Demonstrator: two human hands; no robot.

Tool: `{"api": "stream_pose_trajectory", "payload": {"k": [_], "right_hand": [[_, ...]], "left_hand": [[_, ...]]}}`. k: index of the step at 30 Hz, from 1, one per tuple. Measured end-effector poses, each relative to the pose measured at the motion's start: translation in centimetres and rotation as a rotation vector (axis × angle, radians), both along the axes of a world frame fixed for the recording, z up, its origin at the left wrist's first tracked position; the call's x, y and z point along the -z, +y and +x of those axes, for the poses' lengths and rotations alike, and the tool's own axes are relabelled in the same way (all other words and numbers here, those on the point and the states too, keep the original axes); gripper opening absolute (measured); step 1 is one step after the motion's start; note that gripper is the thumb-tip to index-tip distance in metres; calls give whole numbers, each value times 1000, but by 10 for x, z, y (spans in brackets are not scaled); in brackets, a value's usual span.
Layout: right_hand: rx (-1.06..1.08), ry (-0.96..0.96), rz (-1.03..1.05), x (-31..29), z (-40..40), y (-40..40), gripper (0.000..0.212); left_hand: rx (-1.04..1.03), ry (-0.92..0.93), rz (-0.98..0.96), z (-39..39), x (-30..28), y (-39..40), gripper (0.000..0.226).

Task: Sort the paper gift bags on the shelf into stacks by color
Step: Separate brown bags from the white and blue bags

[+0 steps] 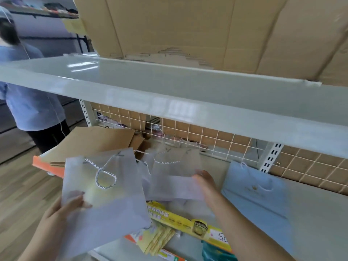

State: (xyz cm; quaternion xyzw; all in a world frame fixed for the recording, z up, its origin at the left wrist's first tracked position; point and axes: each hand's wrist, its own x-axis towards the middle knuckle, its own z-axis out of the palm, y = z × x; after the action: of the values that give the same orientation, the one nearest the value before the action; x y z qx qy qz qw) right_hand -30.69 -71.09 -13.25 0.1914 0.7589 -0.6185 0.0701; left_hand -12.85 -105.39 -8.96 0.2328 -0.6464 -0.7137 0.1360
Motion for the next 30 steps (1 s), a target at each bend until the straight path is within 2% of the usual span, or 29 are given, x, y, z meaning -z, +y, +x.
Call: {"api": "stream_pose_trajectory", "payload": {"k": [1,2,4,6,10,12,14,16,18,21,24,26,30], "right_hand": [[-21,-34,47,2,-1,-4,32],[-51,-62,104,3,-1,-8,35],[-127,-78,296,4,-1,-15,52],[-185,-22,521,2,-1,-22,59],[-210,2,928,-5,5,-36,41],[-209,-34,1020,-8,9,-40,32],[-181,-63,976,-8,13,-40,32],[-98,-98,793,-11,18,-38,36],[-27,-112,640,-15,24,-36,32],[63,-130,562,-18,32,-32,24],[123,-136,485,-18,36,-33,21],[108,-166,485,-18,35,-36,28],[172,-192,429,-17,37,-45,40]], "left_hand": [[23,33,35,-9,0,-4,17],[38,-14,22,-21,-2,-5,12],[105,-54,8,-44,-7,-2,7],[167,-83,-1,-66,-9,-4,8],[344,-128,-11,-112,-14,-4,9],[454,-138,-17,-137,-16,1,9],[554,-114,7,-160,-15,11,6],[628,-104,21,-180,-13,25,15],[661,-133,-35,-197,-6,41,20],[666,-176,-130,-216,5,61,32],[637,-198,-443,-226,15,71,44],[658,-172,-674,-227,23,74,57],[687,-199,-1155,-226,37,77,116]]}}
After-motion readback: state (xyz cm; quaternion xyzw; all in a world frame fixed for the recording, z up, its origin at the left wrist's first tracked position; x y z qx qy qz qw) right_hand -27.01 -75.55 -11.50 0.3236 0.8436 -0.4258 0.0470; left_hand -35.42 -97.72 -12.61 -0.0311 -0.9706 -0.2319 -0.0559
